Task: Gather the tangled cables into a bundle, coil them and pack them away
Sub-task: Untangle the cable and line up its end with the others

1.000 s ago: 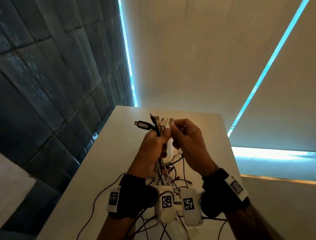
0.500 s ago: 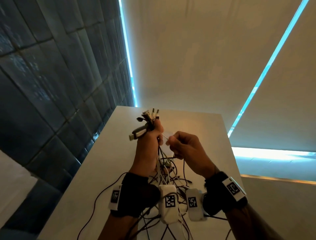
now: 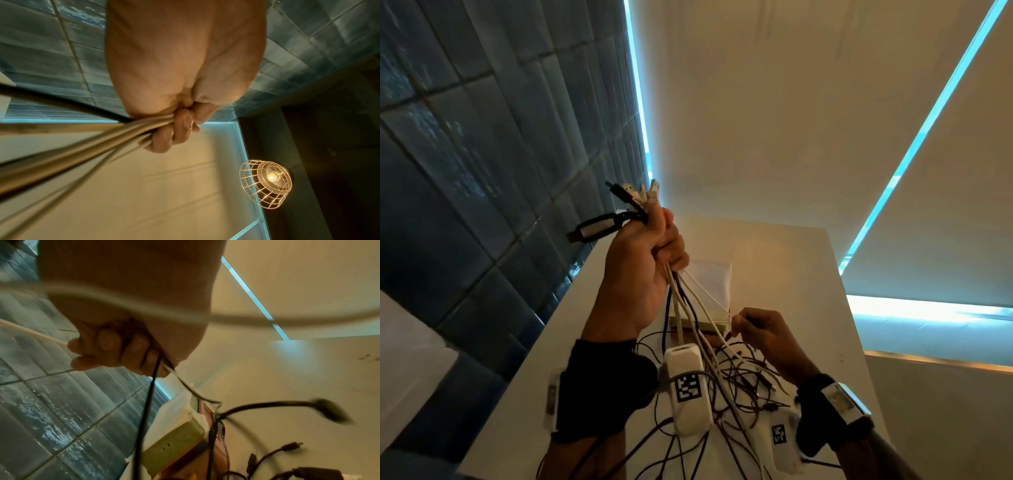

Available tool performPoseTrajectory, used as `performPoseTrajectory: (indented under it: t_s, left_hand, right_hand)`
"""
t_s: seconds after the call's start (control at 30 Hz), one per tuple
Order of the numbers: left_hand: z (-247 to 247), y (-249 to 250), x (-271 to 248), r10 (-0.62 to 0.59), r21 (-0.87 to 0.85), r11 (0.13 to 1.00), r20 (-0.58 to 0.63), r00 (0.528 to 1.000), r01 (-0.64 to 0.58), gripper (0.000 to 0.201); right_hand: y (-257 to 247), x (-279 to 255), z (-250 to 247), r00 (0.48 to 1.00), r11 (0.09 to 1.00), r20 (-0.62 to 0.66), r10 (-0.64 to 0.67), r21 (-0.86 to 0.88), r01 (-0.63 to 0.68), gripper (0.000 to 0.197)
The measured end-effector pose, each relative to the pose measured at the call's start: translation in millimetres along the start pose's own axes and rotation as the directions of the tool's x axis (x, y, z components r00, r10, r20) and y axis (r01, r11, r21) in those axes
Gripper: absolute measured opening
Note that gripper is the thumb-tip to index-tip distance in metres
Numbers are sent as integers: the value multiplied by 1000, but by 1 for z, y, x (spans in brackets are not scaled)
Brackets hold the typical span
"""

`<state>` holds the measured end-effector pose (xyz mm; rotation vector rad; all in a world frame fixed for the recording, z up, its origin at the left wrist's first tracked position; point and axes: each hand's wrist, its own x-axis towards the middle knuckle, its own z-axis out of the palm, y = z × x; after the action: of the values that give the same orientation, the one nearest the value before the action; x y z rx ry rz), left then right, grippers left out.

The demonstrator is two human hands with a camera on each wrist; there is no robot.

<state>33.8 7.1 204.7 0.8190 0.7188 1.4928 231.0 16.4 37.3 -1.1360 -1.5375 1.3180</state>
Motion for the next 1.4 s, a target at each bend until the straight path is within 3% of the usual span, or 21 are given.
performPoseTrajectory:
  t_s: [0.13, 0.23, 0.33, 0.4, 0.57, 0.67, 0.73, 0.8, 0.9, 1.0, 1.03, 1.1, 1.13, 1.17, 1.2, 1.23, 1.27, 1.33, 1.4]
  left_hand:
    - [-4, 9, -1, 61, -69, 996, 37, 997, -58, 29]
    - [-10, 12, 1, 35, -23, 999, 28, 999, -35, 29]
    - [-13, 3, 2, -88, 32, 996, -23, 996, 88, 33]
    - [-13, -6, 3, -169, 92, 980, -79, 982, 176, 34]
    - [-1, -18, 1, -260, 229, 928, -161, 952, 293, 31]
    - [6, -15, 0, -268, 55, 961, -59, 962, 271, 34]
    - [5, -8, 1, -192, -91, 978, -29, 981, 188, 35]
    - [-1, -2, 4, -137, -94, 987, -33, 990, 133, 35]
    - [-10, 3, 5, -140, 124, 982, -42, 989, 145, 33]
    - [-17, 5, 4, -101, 257, 959, -82, 991, 119, 46]
    - [-17, 9, 4, -64, 210, 974, -103, 993, 84, 41]
    - [-14, 18, 2, -28, 97, 995, -82, 996, 36, 32]
    - [-8, 20, 0, -36, 46, 998, -34, 999, 38, 33]
    - [-1, 20, -2, -46, 7, 999, 27, 999, 46, 32]
    - [8, 18, -4, -65, -21, 998, 89, 994, 67, 31]
    - [17, 13, -5, -86, -43, 995, 145, 986, 94, 30]
    - [27, 6, -7, -111, -62, 990, 191, 975, 125, 29]
    - [42, -5, -9, -137, -47, 987, 232, 963, 151, 29]
    - [49, -11, -8, -134, -10, 990, 225, 965, 140, 30]
  right_hand:
    - [29, 0, 0, 995, 984, -69, 71, -158, -81, 32]
    - [47, -2, -7, 979, 944, -152, 135, -280, -173, 32]
    - [17, 12, -9, 951, 969, -292, 103, -188, -163, 28]
    - [-22, 18, -9, 946, 995, -321, 36, -79, -65, 26]
    - [-107, 6, 8, 951, 949, -91, -295, 93, 303, 24]
    - [-114, -3, 17, 923, 924, 74, -377, 103, 369, 26]
    - [-102, -5, 18, 942, 947, 112, -316, 93, 307, 30]
    - [-83, -10, 12, 969, 967, 64, -238, 105, 230, 33]
    - [-58, -20, -12, 978, 983, -118, -171, 43, 177, 30]
    - [-24, -38, -52, 931, 999, -363, -42, -7, 42, 32]
    - [-8, -45, -66, 936, 993, -351, 7, -108, -48, 35]
    - [13, -60, -77, 964, 851, -90, 251, -454, -264, 44]
    - [15, -65, -77, 928, 752, 6, 372, -588, -298, 47]
    - [6, -66, -73, 919, 708, 31, 394, -648, -281, 45]
    - [-13, -66, -67, 948, 727, 2, 317, -643, -241, 34]
    - [-38, -63, -59, 983, 802, -46, 178, -572, -172, 24]
    - [-67, -58, -48, 995, 895, -87, 48, -438, -82, 35]
    - [-117, -46, -22, 991, 983, -5, -130, -132, 128, 54]
    - [-139, -36, 4, 969, 975, 130, -212, 91, 201, 43]
